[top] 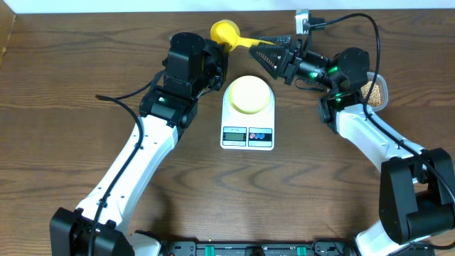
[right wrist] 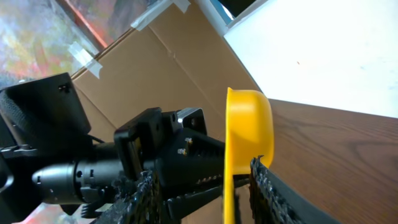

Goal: Scoop item into bowl and weigh 50g on scale

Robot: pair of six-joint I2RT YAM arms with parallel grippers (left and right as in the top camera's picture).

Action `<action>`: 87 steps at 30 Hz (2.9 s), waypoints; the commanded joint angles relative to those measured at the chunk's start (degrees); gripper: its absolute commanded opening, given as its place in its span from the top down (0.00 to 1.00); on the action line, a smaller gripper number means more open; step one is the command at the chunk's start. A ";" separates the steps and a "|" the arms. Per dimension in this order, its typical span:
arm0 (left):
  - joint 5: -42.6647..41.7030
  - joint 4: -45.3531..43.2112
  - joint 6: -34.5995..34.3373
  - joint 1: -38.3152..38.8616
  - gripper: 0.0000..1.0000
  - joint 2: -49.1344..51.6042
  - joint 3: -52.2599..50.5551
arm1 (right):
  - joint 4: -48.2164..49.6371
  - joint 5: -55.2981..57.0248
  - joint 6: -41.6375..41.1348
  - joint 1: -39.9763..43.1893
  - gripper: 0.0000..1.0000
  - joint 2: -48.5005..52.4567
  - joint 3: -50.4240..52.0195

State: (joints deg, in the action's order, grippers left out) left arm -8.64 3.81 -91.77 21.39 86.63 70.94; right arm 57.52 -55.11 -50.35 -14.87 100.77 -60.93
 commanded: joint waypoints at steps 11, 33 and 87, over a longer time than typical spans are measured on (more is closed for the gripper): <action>1.86 0.17 -1.97 -0.09 0.92 -0.57 0.22 | -0.07 3.04 2.64 1.29 0.71 -0.09 -1.05; 1.86 0.39 -1.97 -0.09 0.38 -0.59 0.22 | -0.09 3.56 2.67 1.18 0.99 -0.09 -1.05; 1.84 14.97 3.82 -0.09 0.11 -0.57 0.20 | -10.64 19.23 22.23 9.97 0.99 -0.09 -1.05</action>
State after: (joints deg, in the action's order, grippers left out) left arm -7.33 18.68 -88.66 21.39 86.63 70.91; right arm 46.78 -36.38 -29.43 -5.30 100.77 -61.01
